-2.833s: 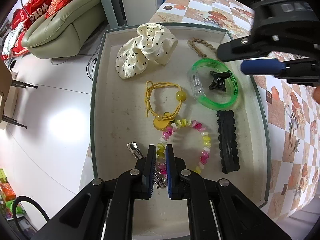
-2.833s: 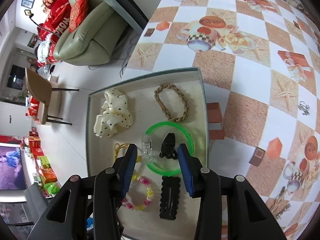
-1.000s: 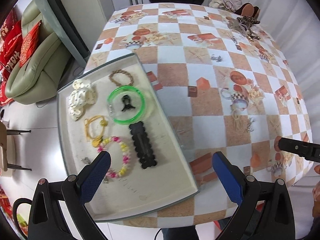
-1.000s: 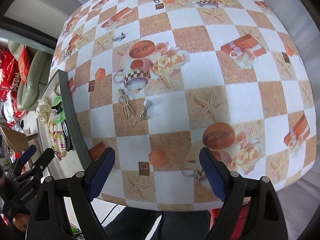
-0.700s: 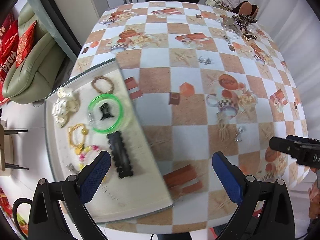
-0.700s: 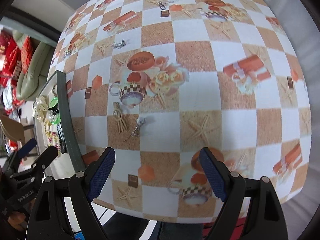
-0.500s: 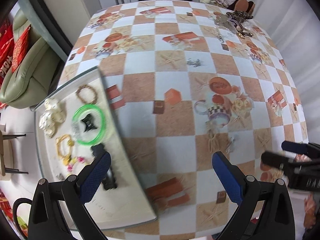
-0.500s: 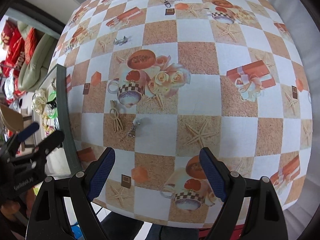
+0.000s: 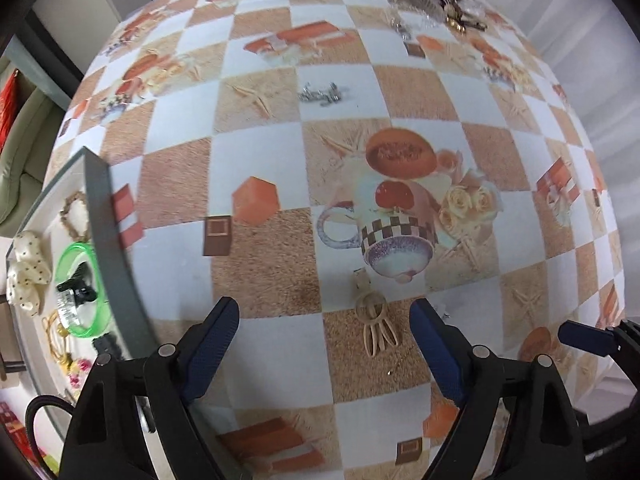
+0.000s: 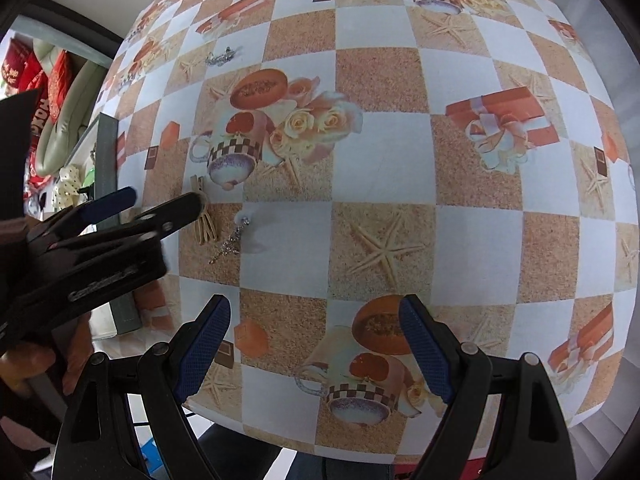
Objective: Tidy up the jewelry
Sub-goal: 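Grasp the tan hair clip with the left tool while the right tool grasps the silver charm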
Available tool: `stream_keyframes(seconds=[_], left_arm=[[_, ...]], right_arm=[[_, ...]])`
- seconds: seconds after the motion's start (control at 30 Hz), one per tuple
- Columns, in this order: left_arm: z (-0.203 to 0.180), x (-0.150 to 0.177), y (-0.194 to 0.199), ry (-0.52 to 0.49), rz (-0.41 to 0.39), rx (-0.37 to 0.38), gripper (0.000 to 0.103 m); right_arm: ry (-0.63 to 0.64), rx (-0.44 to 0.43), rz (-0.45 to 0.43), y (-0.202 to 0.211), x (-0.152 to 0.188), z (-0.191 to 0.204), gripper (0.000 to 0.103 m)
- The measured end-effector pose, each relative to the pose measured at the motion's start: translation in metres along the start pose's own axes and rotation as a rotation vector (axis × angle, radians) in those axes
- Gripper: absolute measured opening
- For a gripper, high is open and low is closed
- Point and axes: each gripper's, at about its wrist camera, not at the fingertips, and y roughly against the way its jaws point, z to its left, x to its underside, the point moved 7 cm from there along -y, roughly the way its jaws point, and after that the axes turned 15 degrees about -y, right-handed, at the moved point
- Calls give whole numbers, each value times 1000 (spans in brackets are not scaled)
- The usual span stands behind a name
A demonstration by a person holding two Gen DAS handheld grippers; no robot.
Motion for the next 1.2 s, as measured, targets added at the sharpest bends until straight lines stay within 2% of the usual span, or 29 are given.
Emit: stream_keyframes(seconds=[0.07,0.17,0.2,0.4,0.5,0.53,0.6,0.67,0.73,0.93,1.13,1.2], left_arm=[[-2,0,-5,-10,8,-7,79],[-2,3,-12,-18,21,-16,77],[-3,3,-14,-22,22,-18,70],[-9,6,-15,-41,2,-35,67],[-11,4,-14,-51,-20,-39,60],[-12,5,-13,-55,-25,-41,56],[-11,2,-12,-58,-37,-42,41],[-9,-3,-10,-57,-42,-39,36],[-5,-9,-11,-57,-47,-41,24],[5,-7,-11,-48,-60,-17,24],[24,-4,-12,19,-68,10,24],[30,-2,-11,32,-69,12,24]], right_arm=[[6,-3,-7,-3,1,2,88],[20,-7,-16,-7,3,7,88],[29,-6,-19,-8,5,10,88],[66,1,-37,-16,7,19,88],[78,6,-44,-21,7,23,88],[82,8,-47,-22,8,23,88],[90,11,-53,-24,7,25,88],[97,15,-62,-25,6,28,88],[103,17,-70,-27,5,30,88],[123,22,-103,-32,-2,41,84],[177,74,-164,-37,-7,54,71],[190,97,-185,-38,-9,58,63]])
